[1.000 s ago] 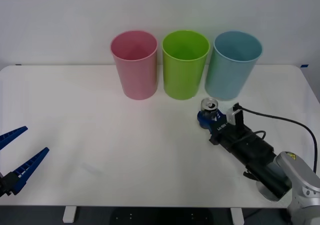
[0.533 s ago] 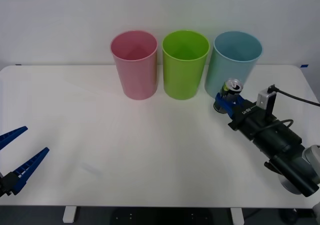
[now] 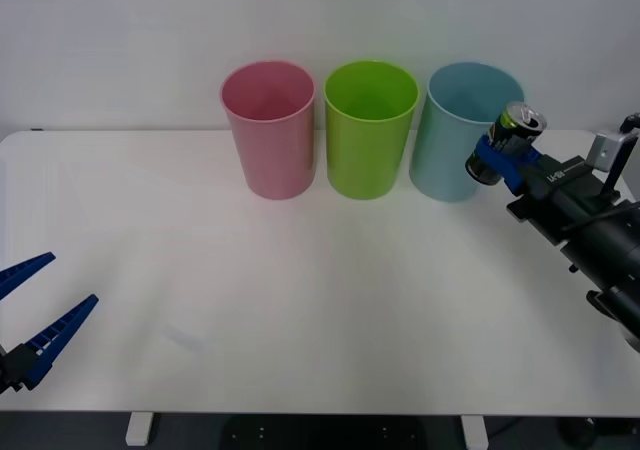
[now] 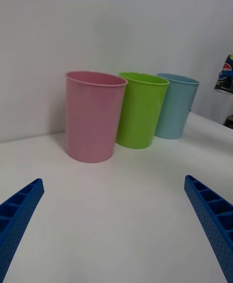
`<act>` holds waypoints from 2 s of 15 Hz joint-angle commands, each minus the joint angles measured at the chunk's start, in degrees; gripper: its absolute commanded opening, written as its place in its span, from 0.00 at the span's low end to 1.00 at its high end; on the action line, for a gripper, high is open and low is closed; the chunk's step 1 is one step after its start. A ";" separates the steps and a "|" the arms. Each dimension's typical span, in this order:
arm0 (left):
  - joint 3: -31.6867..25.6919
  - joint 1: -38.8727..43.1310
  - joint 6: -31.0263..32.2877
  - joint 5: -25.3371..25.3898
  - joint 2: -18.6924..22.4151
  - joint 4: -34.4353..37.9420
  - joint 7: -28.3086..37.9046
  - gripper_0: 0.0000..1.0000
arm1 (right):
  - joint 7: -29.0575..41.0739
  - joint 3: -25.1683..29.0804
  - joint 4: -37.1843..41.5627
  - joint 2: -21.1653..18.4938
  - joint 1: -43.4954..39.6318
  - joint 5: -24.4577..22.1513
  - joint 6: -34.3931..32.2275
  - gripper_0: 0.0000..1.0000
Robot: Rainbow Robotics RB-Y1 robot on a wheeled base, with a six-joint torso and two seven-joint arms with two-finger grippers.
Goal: Grasp the object on the table and drop it into the matching bin: aluminum can to the light blue bin, PET bottle to the pink bin.
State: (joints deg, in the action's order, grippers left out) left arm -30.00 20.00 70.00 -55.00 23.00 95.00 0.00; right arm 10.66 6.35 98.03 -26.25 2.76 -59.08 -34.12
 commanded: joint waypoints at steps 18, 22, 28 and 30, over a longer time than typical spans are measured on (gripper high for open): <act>0.00 0.00 0.00 0.00 0.00 0.00 0.00 1.00 | 2.44 -2.48 -29.91 -3.72 32.31 -9.38 4.58 0.00; 0.00 0.00 0.00 0.00 0.00 0.00 0.00 1.00 | 1.29 -4.07 -29.91 -3.72 32.40 -10.35 8.28 0.08; 0.00 0.00 0.00 0.00 0.00 0.00 0.00 1.00 | -0.29 -4.59 -29.74 -3.72 32.40 -10.00 8.98 1.00; 0.00 0.00 0.00 0.00 0.00 0.00 0.00 1.00 | -0.64 -4.59 -29.65 -3.72 32.40 -9.30 8.45 1.00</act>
State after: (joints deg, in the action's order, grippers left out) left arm -30.00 20.00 70.00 -55.00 23.00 95.00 0.00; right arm 10.16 1.76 68.35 -29.98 35.16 -68.77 -25.44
